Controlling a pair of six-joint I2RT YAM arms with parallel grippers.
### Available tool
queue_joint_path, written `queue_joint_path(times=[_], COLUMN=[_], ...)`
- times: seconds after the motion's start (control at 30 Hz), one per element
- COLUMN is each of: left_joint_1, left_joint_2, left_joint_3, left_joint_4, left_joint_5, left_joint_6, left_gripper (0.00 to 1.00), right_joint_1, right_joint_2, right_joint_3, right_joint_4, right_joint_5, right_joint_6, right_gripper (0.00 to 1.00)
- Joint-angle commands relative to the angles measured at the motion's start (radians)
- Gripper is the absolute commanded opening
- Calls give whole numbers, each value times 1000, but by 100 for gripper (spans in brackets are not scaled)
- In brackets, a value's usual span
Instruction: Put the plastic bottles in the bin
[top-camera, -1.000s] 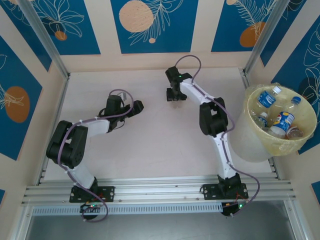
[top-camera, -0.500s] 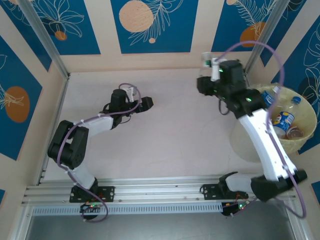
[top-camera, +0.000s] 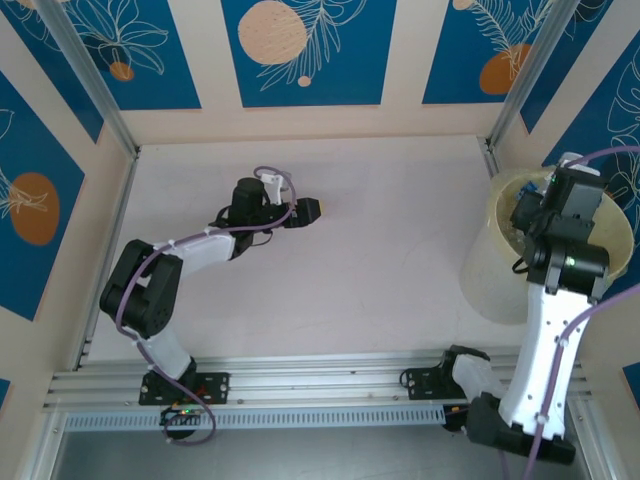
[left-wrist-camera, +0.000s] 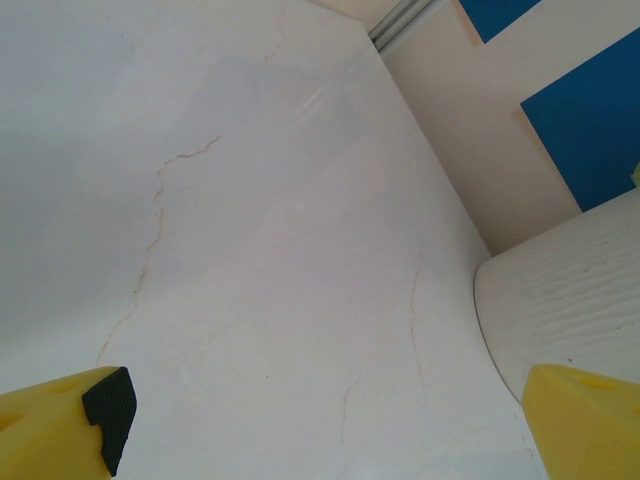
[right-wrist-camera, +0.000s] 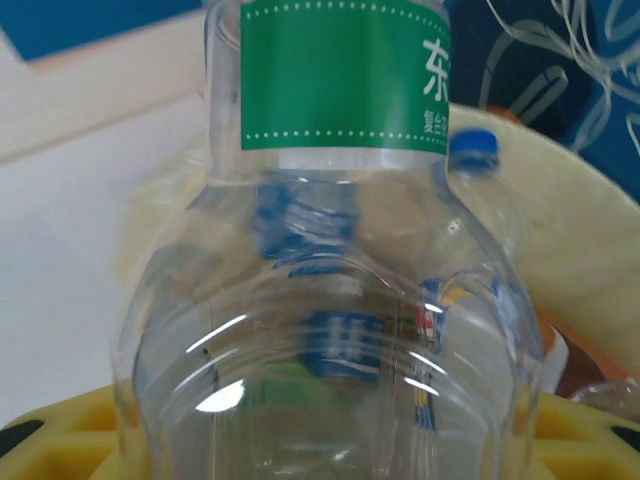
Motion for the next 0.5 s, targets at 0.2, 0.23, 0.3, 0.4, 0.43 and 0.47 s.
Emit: queue_joint_path(times=[0.2, 0.23, 0.3, 0.4, 0.43, 0.47], left_joint_1=[5, 4, 5, 5, 5, 5], left_joint_2=[0, 1, 4, 7, 9, 7], left_joint_3=[17, 15, 17, 25, 25, 25], left_joint_4=[-10, -10, -11, -16, -17, -17], left_joint_5=[3, -1, -5, -2, -3, -5], left_joint_6=[49, 50, 51, 47, 45, 45], left_gripper=[100, 100, 100, 100, 100, 100], right_joint_1=[-49, -47, -34, -10, -2, 10], right_joint_2=[60, 62, 68, 71, 68, 64], right_joint_3=[-100, -101, -95, -73, -66, -56], right_joint_4=[66, 64, 46, 23, 21, 18], right_joint_5=[-10, -18, -34, 12, 34, 58], right_joint_6=[51, 53, 62, 80, 81, 80], right_gripper=[59, 62, 71, 83, 85, 87])
